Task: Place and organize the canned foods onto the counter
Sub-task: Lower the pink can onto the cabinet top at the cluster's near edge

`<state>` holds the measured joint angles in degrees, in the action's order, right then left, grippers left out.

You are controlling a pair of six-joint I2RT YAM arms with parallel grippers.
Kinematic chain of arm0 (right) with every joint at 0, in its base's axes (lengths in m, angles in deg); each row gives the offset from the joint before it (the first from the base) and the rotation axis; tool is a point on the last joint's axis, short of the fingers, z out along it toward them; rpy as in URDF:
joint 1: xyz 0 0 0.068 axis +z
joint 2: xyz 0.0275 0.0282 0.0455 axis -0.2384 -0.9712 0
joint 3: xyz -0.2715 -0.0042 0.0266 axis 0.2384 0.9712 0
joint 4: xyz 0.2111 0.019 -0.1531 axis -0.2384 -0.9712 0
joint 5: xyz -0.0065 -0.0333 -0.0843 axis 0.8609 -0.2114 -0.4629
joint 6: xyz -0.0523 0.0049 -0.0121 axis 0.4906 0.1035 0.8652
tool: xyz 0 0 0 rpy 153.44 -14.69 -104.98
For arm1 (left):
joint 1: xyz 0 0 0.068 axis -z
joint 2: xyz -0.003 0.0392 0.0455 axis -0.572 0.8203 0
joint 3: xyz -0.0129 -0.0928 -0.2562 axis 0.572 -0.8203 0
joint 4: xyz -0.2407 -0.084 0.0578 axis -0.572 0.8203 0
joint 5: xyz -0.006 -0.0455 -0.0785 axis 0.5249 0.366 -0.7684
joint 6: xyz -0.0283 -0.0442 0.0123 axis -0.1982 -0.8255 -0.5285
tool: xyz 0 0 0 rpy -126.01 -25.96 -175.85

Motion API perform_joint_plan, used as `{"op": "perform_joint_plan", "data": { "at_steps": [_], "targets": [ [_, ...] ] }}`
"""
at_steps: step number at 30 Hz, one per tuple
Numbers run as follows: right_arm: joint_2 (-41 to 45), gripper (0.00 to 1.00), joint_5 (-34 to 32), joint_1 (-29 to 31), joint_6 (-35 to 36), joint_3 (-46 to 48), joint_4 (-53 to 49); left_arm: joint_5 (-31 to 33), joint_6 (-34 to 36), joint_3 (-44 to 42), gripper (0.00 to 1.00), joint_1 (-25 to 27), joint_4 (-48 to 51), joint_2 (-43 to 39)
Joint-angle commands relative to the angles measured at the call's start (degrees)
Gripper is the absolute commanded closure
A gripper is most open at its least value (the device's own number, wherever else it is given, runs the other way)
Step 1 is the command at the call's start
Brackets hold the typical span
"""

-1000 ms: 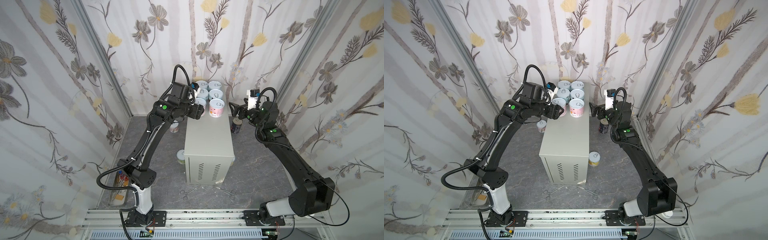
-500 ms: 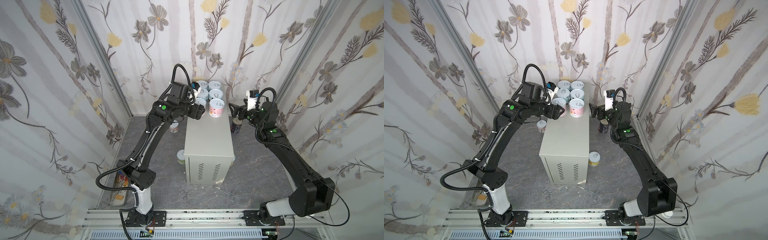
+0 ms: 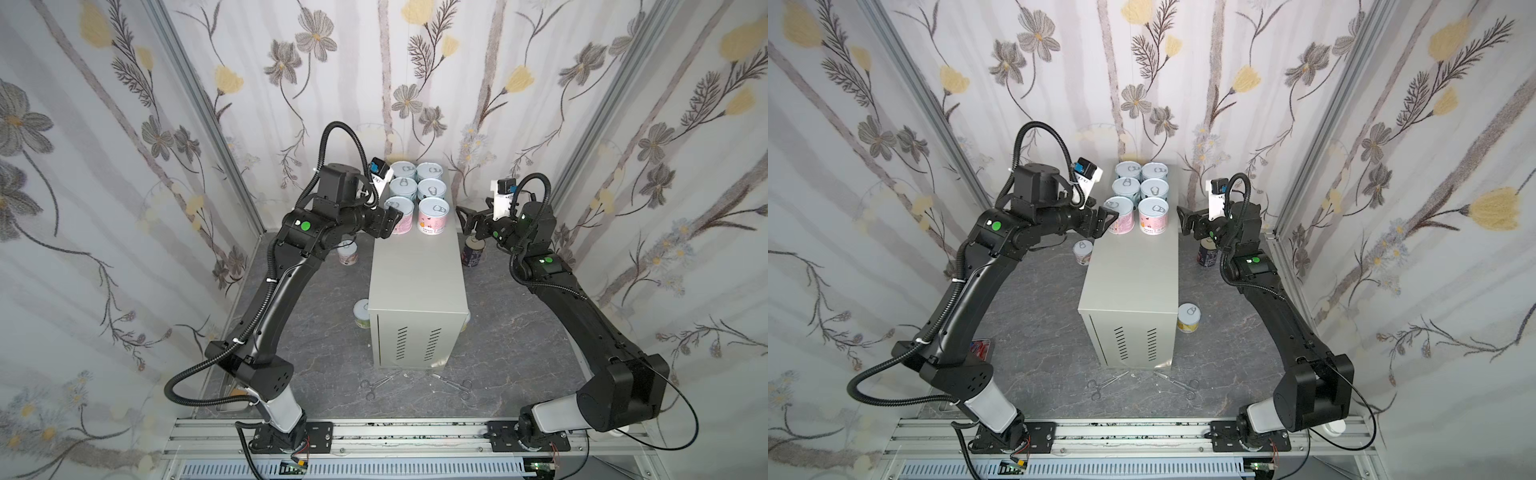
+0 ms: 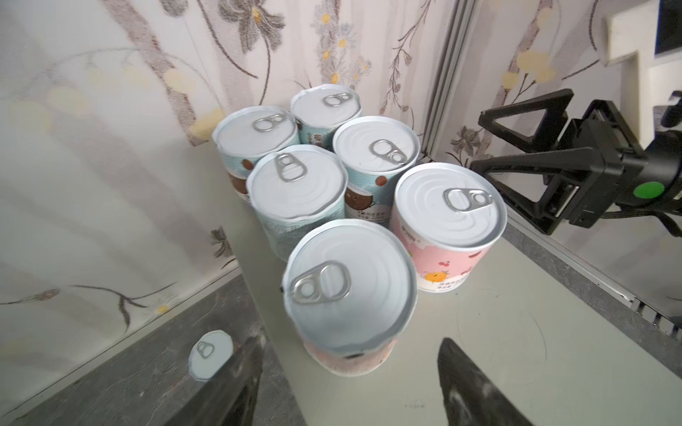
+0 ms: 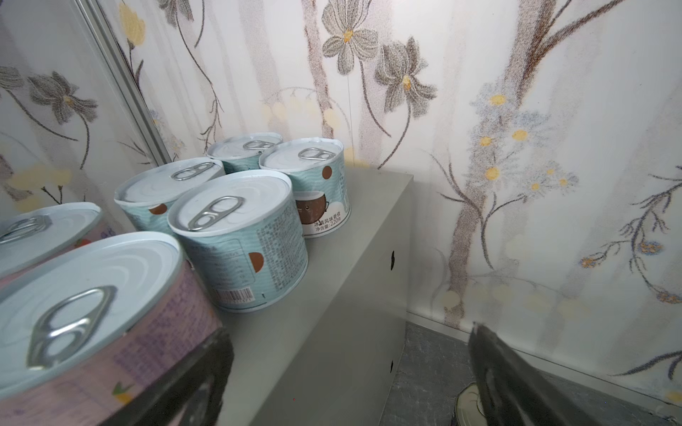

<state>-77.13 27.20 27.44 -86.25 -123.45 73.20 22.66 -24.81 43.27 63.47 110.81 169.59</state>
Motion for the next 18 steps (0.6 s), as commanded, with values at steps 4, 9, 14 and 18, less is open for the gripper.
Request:
{"op": "perform_joint_plan", "data": {
  "at_steps": [4, 9, 14, 18],
  "targets": [
    [-0.3, 0.0, -1.1, 0.8, 0.6, -1.1, -0.2, 0.8, 1.0, -15.2, 0.31, -4.2, -16.0, -10.2],
    [-1.0, 0.0, 1.0, 1.5, 2.3, -3.1, -2.0, -5.6, 2.9, -24.4, 0.33, -6.4, -20.9, -15.2],
    [-1.4, 0.0, -0.1, 1.6, 3.1, -4.8, -4.6, -11.0, 3.1, -33.3, 0.33, -8.5, -28.5, -18.6],
    [-1.8, 0.0, -0.4, 1.8, 3.0, -5.5, -5.1, -10.4, 1.2, -33.3, 0.35, -9.2, -30.1, -16.7]
  ]
}}
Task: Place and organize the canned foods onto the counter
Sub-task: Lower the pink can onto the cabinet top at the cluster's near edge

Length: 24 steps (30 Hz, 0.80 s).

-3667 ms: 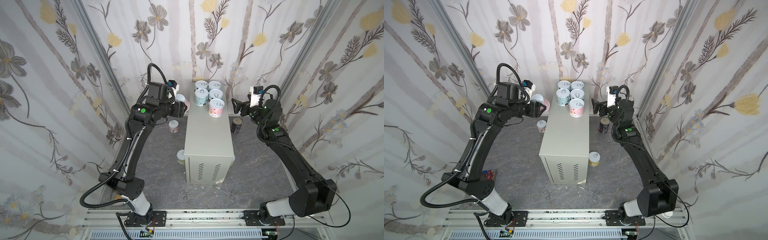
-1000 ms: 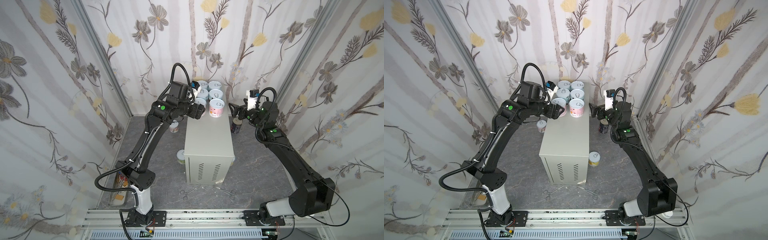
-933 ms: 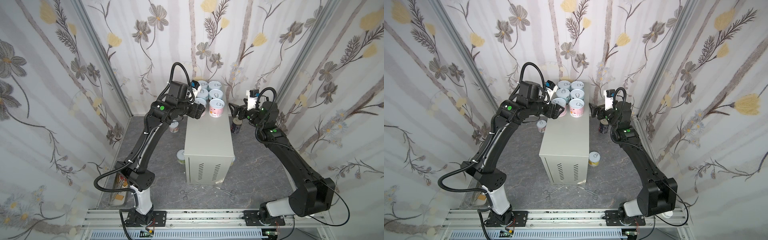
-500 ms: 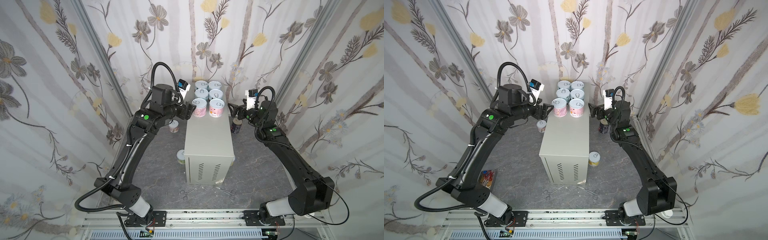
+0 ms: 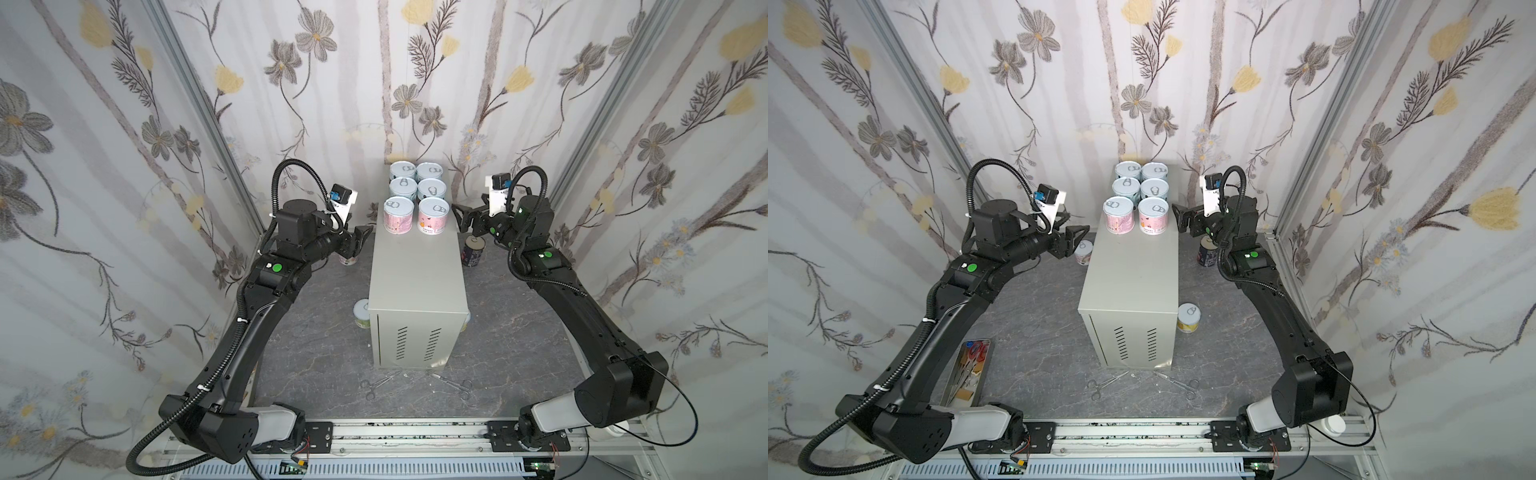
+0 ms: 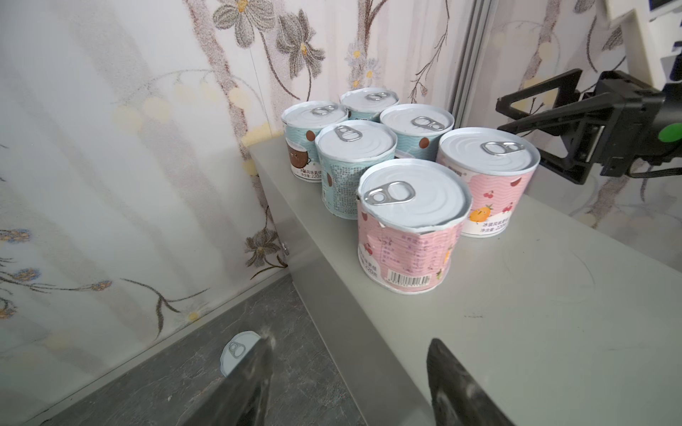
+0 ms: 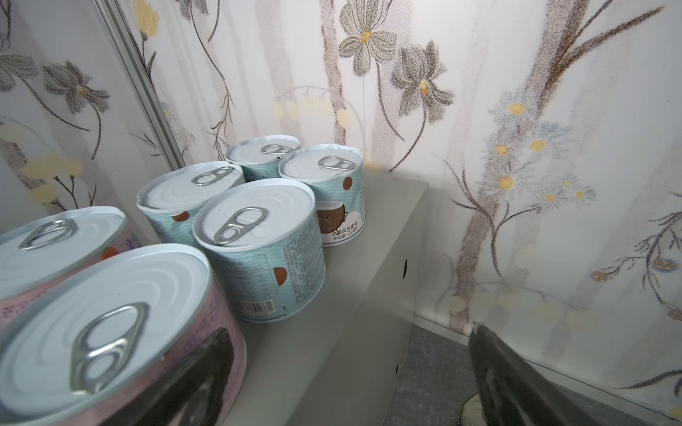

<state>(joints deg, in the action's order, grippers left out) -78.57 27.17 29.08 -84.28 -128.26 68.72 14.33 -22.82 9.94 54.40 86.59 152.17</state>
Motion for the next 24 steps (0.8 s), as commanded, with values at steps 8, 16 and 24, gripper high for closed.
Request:
{"op": "perform_joint_plan", "data": {
  "at_steps": [8, 16, 24],
  "targets": [
    [-1.0, 0.0, -1.0, 0.9, 1.1, -1.4, -1.4, -5.1, -1.6, -0.1, 0.36, -0.1, -8.5, 3.6],
    [-1.0, 0.0, -1.2, 1.1, 1.3, -1.2, -2.0, -6.4, -2.6, -0.4, 0.37, -0.1, -10.6, 5.5],
    [-1.2, 0.0, -1.5, 1.1, 1.2, -1.2, -1.5, -8.3, -3.0, 1.5, 0.38, -0.1, -11.0, 7.9]
  ]
}}
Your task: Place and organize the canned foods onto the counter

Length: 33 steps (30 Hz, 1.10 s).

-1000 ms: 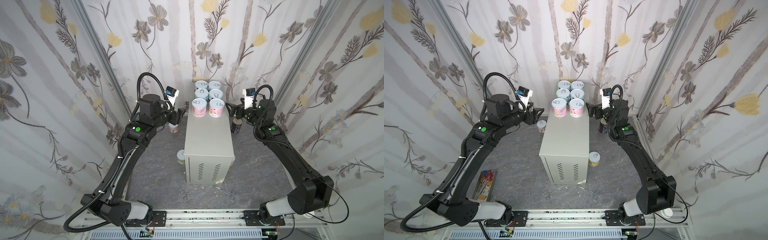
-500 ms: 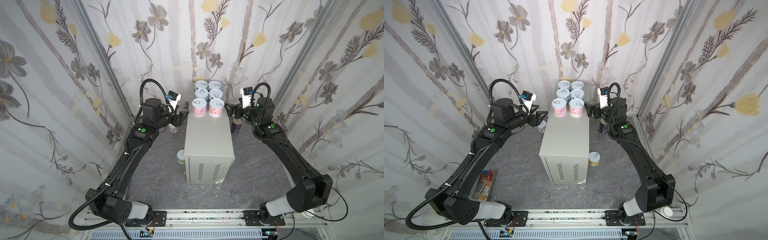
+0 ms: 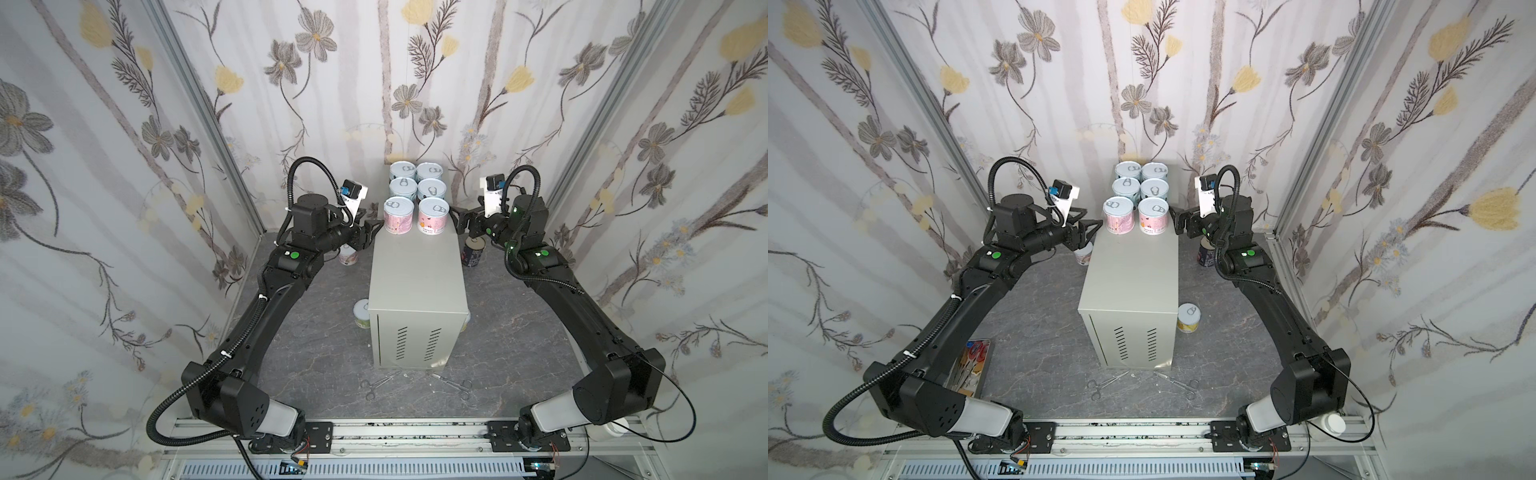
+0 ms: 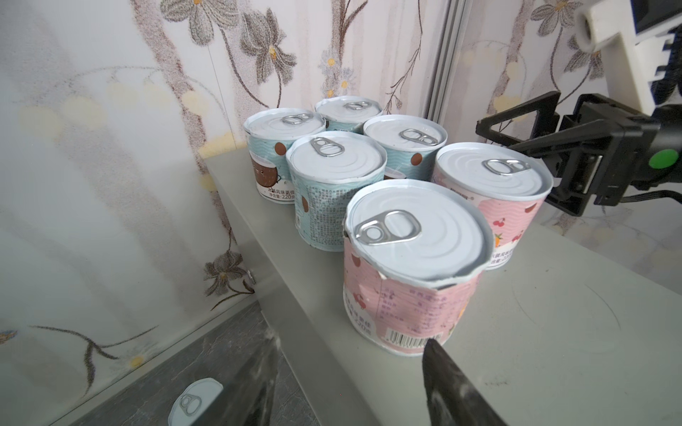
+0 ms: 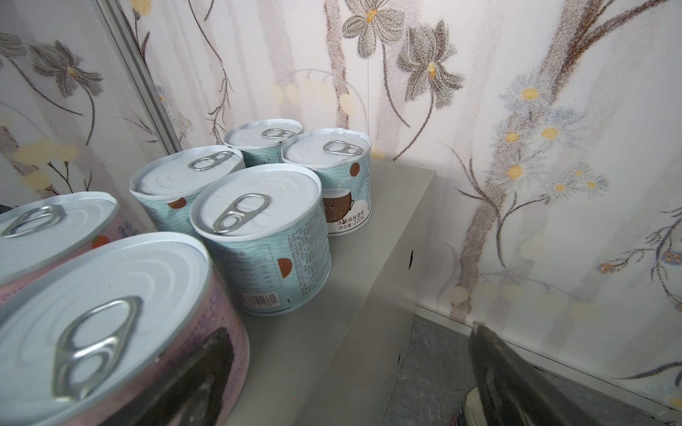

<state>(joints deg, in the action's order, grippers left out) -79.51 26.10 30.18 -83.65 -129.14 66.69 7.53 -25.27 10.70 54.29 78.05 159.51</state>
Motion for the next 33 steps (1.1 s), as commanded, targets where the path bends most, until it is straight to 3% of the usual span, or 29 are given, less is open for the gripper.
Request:
{"op": "perform_joint_plan", "data": {
  "at_steps": [1, 33],
  "targets": [
    [-0.3, 0.0, -0.4, 0.1, 0.6, -0.2, 0.5, -1.6, -0.5, 0.8, 0.39, 0.0, -2.5, 0.7],
    [-2.1, 0.0, -0.3, 0.1, 1.7, -2.3, 0.2, -2.9, -2.4, 4.6, 0.4, 1.2, -3.1, 5.7]
  ]
}}
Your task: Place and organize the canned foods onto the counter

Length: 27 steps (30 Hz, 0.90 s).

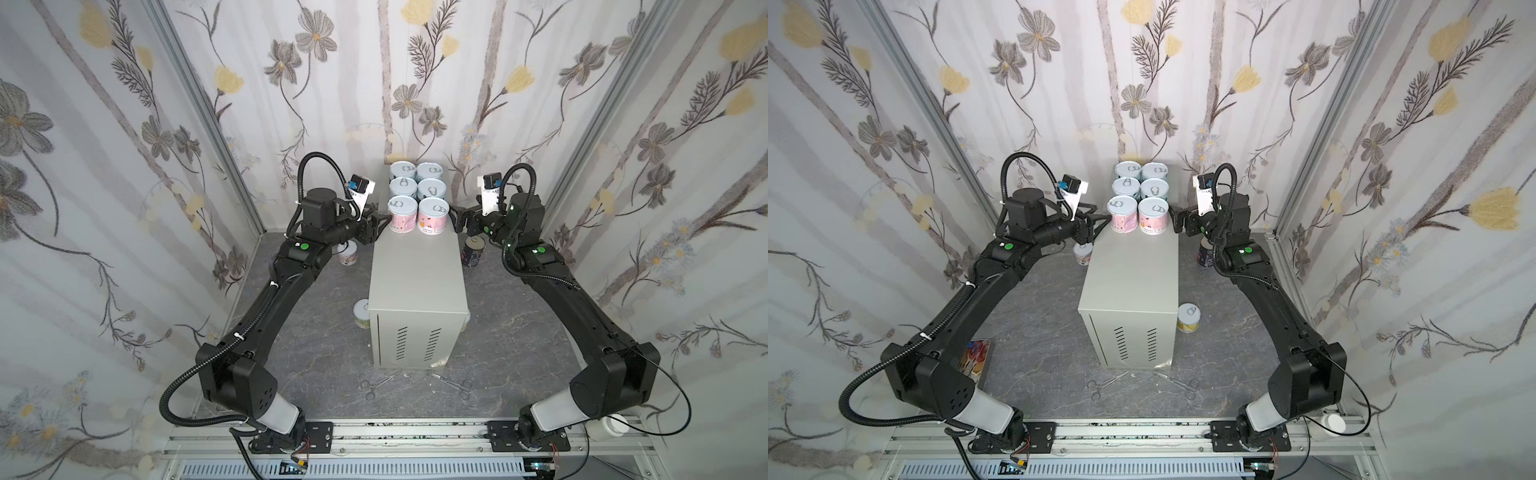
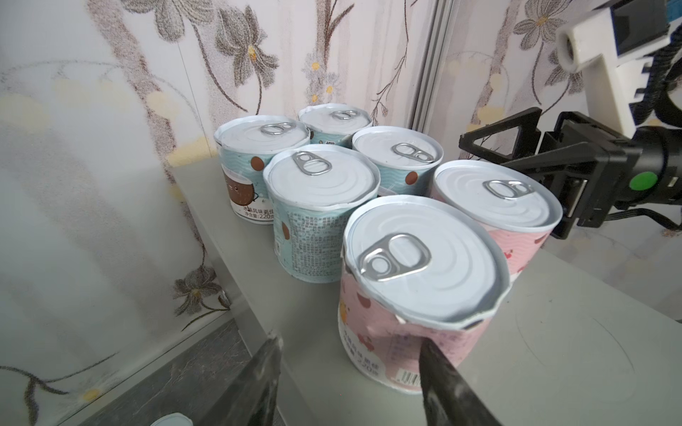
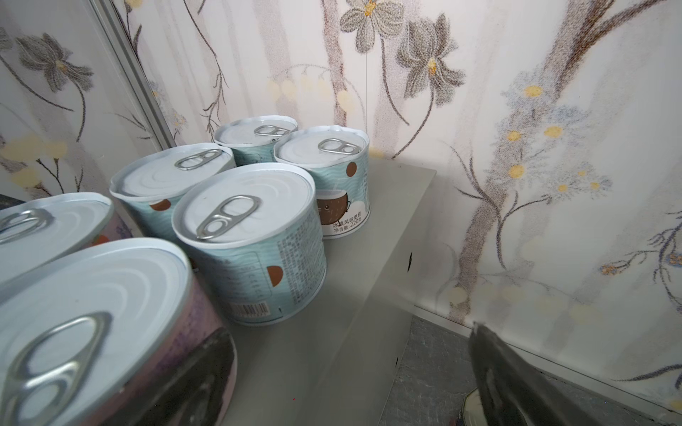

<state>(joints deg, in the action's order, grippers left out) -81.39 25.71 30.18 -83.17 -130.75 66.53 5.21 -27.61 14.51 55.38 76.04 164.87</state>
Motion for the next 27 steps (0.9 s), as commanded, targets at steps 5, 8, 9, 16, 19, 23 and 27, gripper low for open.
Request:
{"op": "perform_joint_plan", "data": {
  "at_steps": [5, 8, 9, 16, 19, 23, 27],
  "targets": [
    [-0.6, 0.0, -0.1, 0.0, 1.5, -0.9, 0.0, -0.4, 0.0, 2.3, 0.4, 0.4, 0.3, 1.6],
    [-1.0, 0.0, -0.2, 0.1, 1.7, -1.2, -0.1, -0.1, 0.1, 2.9, 0.39, 0.4, 0.8, 2.0],
    [-1.1, 0.0, -0.2, 0.0, 1.7, -1.3, 0.0, 0.1, 0.1, 2.9, 0.39, 0.4, 0.8, 2.0],
    [-1.1, 0.0, -0.8, 0.0, 2.1, -1.5, -1.1, 1.8, 1.1, 3.4, 0.39, 0.3, 2.4, 1.8],
    [1.3, 0.0, -0.5, -0.9, 3.5, 0.7, -1.4, 2.2, 1.6, 3.3, 0.38, 0.3, 2.9, 1.3],
    [5.6, 0.01, 0.1, -1.8, 4.9, 3.9, -2.6, 2.3, 2.2, 3.6, 0.38, 0.3, 3.3, 0.9],
    [11.3, 0.05, 5.9, -1.5, 5.6, 9.6, -1.2, 2.0, 2.6, 4.0, 0.38, 0.3, 3.3, 1.0]
  ]
}}
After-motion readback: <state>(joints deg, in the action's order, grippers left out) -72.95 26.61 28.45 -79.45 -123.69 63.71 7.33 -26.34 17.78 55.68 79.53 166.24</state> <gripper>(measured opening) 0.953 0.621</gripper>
